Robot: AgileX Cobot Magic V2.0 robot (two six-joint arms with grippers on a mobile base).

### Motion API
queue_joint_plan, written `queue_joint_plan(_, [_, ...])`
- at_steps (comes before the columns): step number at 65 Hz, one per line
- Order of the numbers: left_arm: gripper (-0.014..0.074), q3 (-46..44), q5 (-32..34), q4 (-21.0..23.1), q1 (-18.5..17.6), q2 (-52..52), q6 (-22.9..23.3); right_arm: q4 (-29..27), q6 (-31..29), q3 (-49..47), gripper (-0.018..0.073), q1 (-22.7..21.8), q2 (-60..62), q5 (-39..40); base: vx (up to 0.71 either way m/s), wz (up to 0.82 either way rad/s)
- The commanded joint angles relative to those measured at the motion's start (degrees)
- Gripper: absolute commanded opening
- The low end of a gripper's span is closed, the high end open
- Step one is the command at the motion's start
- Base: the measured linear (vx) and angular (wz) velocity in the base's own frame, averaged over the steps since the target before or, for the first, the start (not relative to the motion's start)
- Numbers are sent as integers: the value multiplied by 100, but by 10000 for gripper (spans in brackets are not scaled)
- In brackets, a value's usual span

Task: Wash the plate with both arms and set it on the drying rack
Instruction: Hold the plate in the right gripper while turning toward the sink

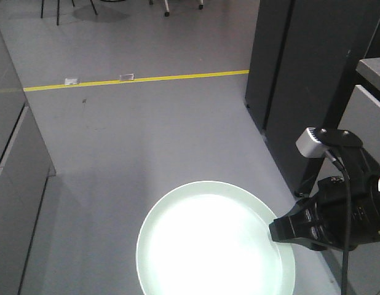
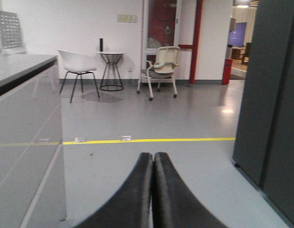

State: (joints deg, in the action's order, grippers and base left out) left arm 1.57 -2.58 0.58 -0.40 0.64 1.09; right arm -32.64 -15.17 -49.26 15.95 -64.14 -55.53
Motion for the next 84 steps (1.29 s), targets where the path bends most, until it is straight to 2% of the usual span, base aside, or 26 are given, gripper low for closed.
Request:
queue_joint_plan(1, [-6,-187,439,41,5,87,47,-213,-55,-163,-8,-6,126,165,10,-31])
queue_joint_plan(84, [-6,-187,439,41,5,87,47,-213,-55,-163,-8,-6,126,165,9,-35])
